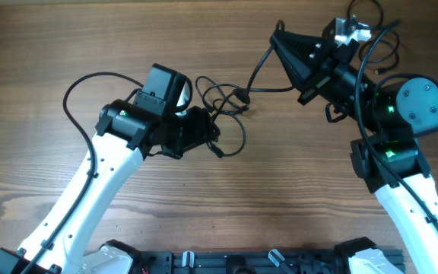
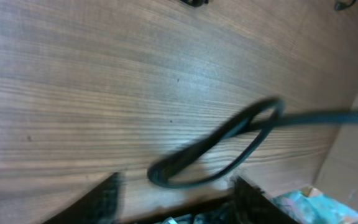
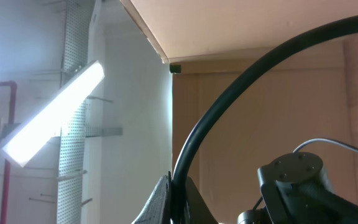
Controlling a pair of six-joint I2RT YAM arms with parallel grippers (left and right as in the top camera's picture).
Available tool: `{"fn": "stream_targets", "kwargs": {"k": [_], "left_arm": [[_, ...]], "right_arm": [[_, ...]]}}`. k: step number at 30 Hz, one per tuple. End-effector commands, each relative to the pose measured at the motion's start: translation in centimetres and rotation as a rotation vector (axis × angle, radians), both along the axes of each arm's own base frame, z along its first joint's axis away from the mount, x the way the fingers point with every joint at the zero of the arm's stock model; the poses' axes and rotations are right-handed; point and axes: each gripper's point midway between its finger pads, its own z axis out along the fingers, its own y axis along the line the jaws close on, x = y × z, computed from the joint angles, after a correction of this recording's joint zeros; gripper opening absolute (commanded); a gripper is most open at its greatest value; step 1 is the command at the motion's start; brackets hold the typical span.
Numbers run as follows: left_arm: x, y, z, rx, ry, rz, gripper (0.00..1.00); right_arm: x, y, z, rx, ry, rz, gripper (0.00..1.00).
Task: Untangle cables
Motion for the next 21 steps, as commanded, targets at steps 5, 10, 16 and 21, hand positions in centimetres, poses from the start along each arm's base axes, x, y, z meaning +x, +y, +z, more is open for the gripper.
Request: {"fn": "stream_targets", "kwargs": {"k": [5,10,16,21], "left_arm": [[0.26,-0.67,0.34,-0.002,-0.033,-0.025,0.51],[0.63,-0.64,0.31,0.019,-0.059,-0.021,0.43],[0.64,-0.65,0.31,0.019,-0.059,-0.021,0.31],[0.65,-0.64,0.31,0.02,-0.06,-0.021,0.14]], "right_arm": [[-0.67,0.31,0.48,0.023,0.024,0.048,0.04],[-0.82,0.41,0.42,0.02,0.025,0.059,0.04],[-1.09,0.6,0.34,0.014,0.027,0.078,0.04],[-1.06,0.6,0.27,0.01,0.024,0.076,0.05]]}}
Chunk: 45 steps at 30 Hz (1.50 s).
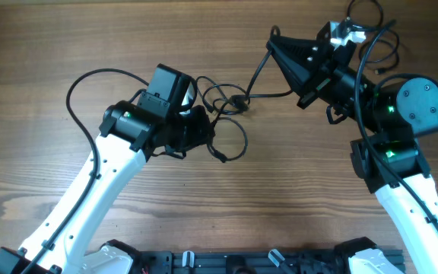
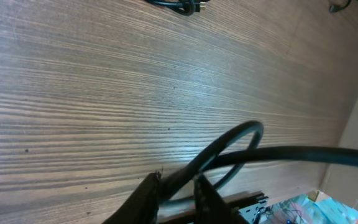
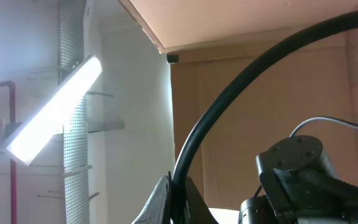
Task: Untangle cables
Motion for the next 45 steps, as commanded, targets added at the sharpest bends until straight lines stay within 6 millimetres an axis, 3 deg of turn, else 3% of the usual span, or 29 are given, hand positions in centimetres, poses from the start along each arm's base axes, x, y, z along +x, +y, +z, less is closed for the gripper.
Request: {"fn": "stream_targets", "kwargs": {"k": [1,3,10,11,12,18,26,35,39,45], "left_arm": [[0.2,-0.1,0.2,0.008,-0.017,-0.01,0.11],[0.2,-0.1,0.2,0.008,-0.017,-0.01,0.04],[0.3,0.1,0.1,0.015,-0.02,-0.007,0.06],[0.3,0.2,0.1,0.02,-0.023,-0.004,0.35],[0.4,0.3,0.0,0.026,-0.026,0.0,0.47],[0.3,0.1,0.0,0.028,-0.027,-0.007,0.51],[0.4,0.3,0.0,0.038,-0.032,-0.001,0.32],[0.4,0.3,0.0,0.038,-0.031,-0.002,0.24],[0.4,0.2,0.0,0.038,-0.031,-0.002,0.04],[0.5,0.2,0.0,0.037,-0.034,-0.001,0.04]], "right_arm": [[-0.3,0.1,0.2,-0.005,-0.005,0.016,0.04],[-0.2,0.2,-0.3,-0.014,0.017,0.018,0.04],[0.0,0.2,-0.4,-0.024,0.006,0.014,0.04],[0.0,0.2,-0.4,-0.02,0.012,0.015,0.04],[-0.1,0.2,-0.4,-0.013,0.021,0.018,0.04],[-0.1,0.2,-0.2,0.003,0.036,0.025,0.05],[-0.3,0.4,-0.3,0.012,0.059,0.047,0.04],[-0.4,0.4,-0.1,0.038,0.095,0.062,0.04],[-0.7,0.3,0.6,0.047,0.054,0.063,0.04],[-0.8,0.4,0.6,0.042,0.051,0.07,0.04]]}}
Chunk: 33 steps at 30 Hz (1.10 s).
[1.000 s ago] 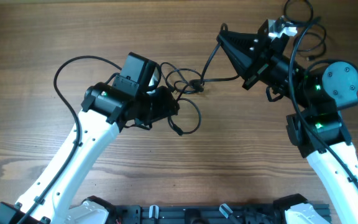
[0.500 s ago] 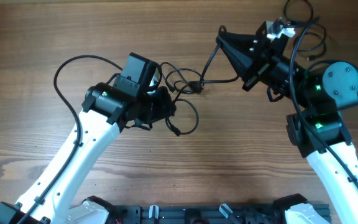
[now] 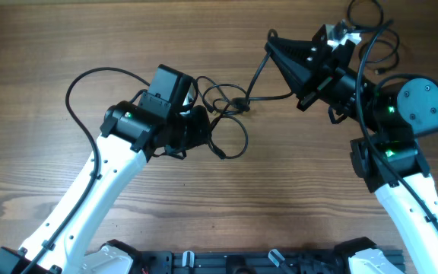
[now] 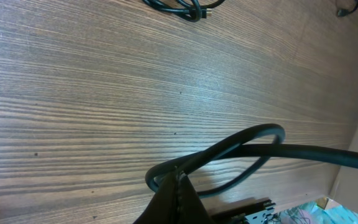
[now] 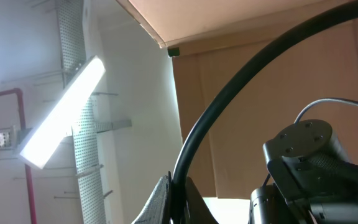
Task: Untangle cables
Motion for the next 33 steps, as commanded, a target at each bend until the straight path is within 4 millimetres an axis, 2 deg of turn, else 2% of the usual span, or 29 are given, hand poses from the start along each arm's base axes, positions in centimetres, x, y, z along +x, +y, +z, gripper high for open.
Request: {"fn": "stream_targets", "kwargs": {"k": [1,2,3,5,6,8,10,13,15,18,21,22,24,25,27,29,30,33], "left_arm": [[0.3,-0.1,0.2,0.006,-0.018,-0.007,0.04],[0.4,0.0,0.2,0.011,-0.021,-0.003,0.04],[0.4,0.2,0.1,0.02,-0.025,0.002,0.13],[0.5,0.2,0.1,0.023,-0.027,0.004,0.45],[0.5,0.2,0.1,0.025,-0.028,0.005,0.61],[0.7,0.5,0.0,0.04,-0.033,0.017,0.68],[0.8,0.7,0.0,0.049,-0.037,0.025,0.72],[0.9,0.7,0.0,0.048,-0.041,0.026,0.73],[1.0,0.6,0.1,0.043,-0.049,0.026,0.73],[1.2,0.5,0.2,0.04,-0.053,0.026,0.74],[1.3,0.3,0.3,0.031,-0.059,0.023,0.74],[1.1,-0.2,0.5,0.002,-0.051,0.008,0.74],[0.8,-1.0,0.8,-0.042,-0.042,-0.015,0.74],[0.8,-1.0,0.9,-0.046,-0.042,-0.017,0.74],[0.7,-1.1,0.9,-0.049,-0.038,-0.018,0.74],[0.1,-1.9,1.2,-0.096,-0.015,-0.046,0.74],[-0.2,-2.5,1.5,-0.134,-0.005,-0.068,0.75],[-0.4,-3.9,2.3,-0.174,-0.042,-0.139,0.75]], "right_arm": [[-0.4,0.2,0.4,-0.001,-0.015,0.021,0.04],[-0.4,0.2,0.4,-0.013,-0.038,0.014,0.04],[-0.4,0.2,0.3,-0.037,-0.076,0.002,0.04],[-0.3,0.4,-0.8,-0.1,-0.099,0.001,0.04],[0.0,0.7,-3.2,-0.182,-0.064,0.009,0.04],[0.3,0.8,-6.1,-0.268,-0.007,0.008,0.04],[0.4,0.5,-10.7,-0.41,0.074,0.002,0.04],[0.3,-1.3,-17.4,-0.638,0.216,-0.048,0.04],[0.2,-2.9,-20.5,-0.777,0.264,-0.095,0.04],[-0.1,-4.8,-23.3,-0.928,0.31,-0.132,0.04],[-0.6,-4.7,-24.1,-0.93,0.352,-0.103,0.04],[-0.8,-4.3,-24.0,-0.878,0.409,-0.095,0.04],[-0.3,-3.1,-22.5,-0.776,0.409,-0.078,0.04],[0.4,-2.1,-20.6,-0.721,0.316,-0.062,0.04],[1.2,-1.4,-18.6,-0.674,0.218,-0.056,0.04],[1.3,-1.7,-19.2,-0.697,0.23,-0.072,0.04],[1.1,-2.2,-20.3,-0.733,0.273,-0.085,0.04],[0.8,-2.5,-21.6,-0.733,0.354,-0.085,0.04]]}}
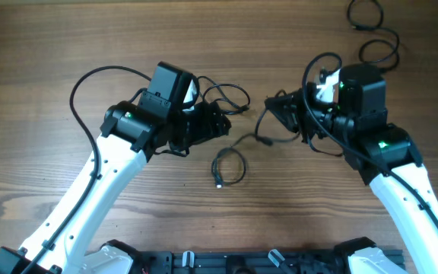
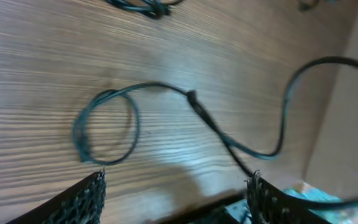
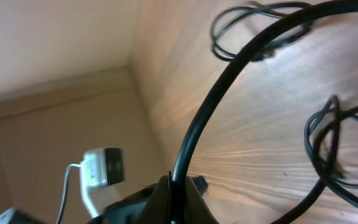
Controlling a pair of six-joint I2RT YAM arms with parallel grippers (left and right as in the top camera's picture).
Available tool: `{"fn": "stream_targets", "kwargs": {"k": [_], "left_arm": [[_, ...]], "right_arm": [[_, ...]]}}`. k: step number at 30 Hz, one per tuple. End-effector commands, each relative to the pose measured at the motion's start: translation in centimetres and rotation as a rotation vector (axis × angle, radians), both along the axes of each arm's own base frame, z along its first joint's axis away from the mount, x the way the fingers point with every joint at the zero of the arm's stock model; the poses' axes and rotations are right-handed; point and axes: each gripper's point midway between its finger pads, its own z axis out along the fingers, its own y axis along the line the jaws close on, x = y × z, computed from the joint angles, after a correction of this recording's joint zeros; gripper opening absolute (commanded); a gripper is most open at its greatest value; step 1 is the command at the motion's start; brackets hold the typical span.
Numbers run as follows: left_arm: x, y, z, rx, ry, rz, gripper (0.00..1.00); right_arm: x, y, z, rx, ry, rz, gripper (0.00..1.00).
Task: Untangle cables
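Observation:
A black cable runs from a small loop (image 1: 230, 151) on the wood, past a connector (image 2: 192, 97), up to my right gripper (image 1: 277, 103), which is shut on it (image 3: 179, 180). The same loop (image 2: 104, 127) lies flat just ahead of my left gripper (image 2: 176, 193), which is open with nothing between its fingers (image 2: 95, 190). In the overhead view the left gripper (image 1: 217, 124) sits beside a second knot of black cable (image 1: 224, 93) near the table's middle.
Another black cable (image 1: 373, 34) curls at the far right corner of the wooden table (image 1: 67, 38). My left arm's own cord (image 1: 90, 80) arcs over the left side. Bare wood spreads along the front.
My left gripper has opened and the loop it held now lies on the table. My right gripper, still shut on the cable, has come down and leftward toward the middle.
At first my left gripper was open around a cable loop while my right gripper held the cable raised at the far right. The left then shut on the loop and kept it. Now the left is open, the loop lies flat, and the right holds the cable low.

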Motion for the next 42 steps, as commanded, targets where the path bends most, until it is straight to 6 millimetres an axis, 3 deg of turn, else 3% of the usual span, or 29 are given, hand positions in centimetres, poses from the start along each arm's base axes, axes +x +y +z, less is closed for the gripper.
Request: {"fn": "stream_targets", "kwargs": {"k": [1,8,13,18,20,22,23,24,26,29,30,31,36,40,42], "left_arm": [[-1.0,-2.8,1.4,-0.083,-0.051,-0.147,0.76],[-2.5,-6.1,1.9,-0.091,-0.145,-0.3,0.78],[-2.2,-7.1,2.8,-0.12,-0.198,-0.318,0.73],[-1.4,-7.7,3.5,-0.144,-0.246,-0.318,0.49],[-1.2,-7.9,3.8,-0.153,-0.261,-0.317,0.32],[-1.0,-8.0,4.0,-0.159,-0.274,-0.317,0.23],[-1.0,-8.0,4.1,-0.16,-0.276,-0.317,0.09],[-1.0,-8.0,4.1,-0.159,-0.275,-0.317,0.04],[-1.0,-8.0,4.1,-0.159,-0.276,-0.316,0.04],[-0.6,-7.5,3.7,-0.129,-0.272,-0.289,0.04],[-0.4,-7.2,3.4,-0.109,-0.27,-0.27,0.04],[-0.1,-6.7,3.1,-0.082,-0.263,-0.234,0.04],[0.5,-5.9,2.6,-0.038,-0.261,-0.185,0.04],[1.6,-4.7,2.1,0.019,-0.267,-0.096,0.04],[1.6,-4.7,2.2,0.011,-0.258,-0.089,0.04]], "right_arm": [[0.2,-0.1,-0.9,0.017,0.071,-0.045,0.04],[0.2,0.4,-0.9,0.117,0.197,-0.105,0.04],[0.0,1.4,0.3,0.192,0.21,-0.065,0.04],[-0.5,2.4,1.8,0.268,0.214,-0.007,0.04],[-0.5,2.4,1.8,0.27,0.215,-0.001,0.04],[-0.5,2.4,1.9,0.269,0.214,-0.001,0.05],[-0.5,2.4,1.8,0.266,0.209,0.001,0.05],[-0.4,2.3,1.8,0.256,0.197,0.0,0.05],[0.5,1.6,1.2,0.183,0.12,-0.026,0.07],[1.4,0.7,0.7,0.077,0.01,-0.027,0.31],[1.5,0.6,0.6,0.063,-0.007,-0.02,0.46],[1.5,0.5,0.6,0.061,-0.011,-0.021,0.54],[2.2,-0.9,0.3,-0.015,-0.092,-0.005,0.85],[2.1,-2.7,-0.9,-0.092,-0.099,-0.001,0.91],[1.4,-3.8,-2.7,-0.158,-0.04,-0.013,0.93]]}}
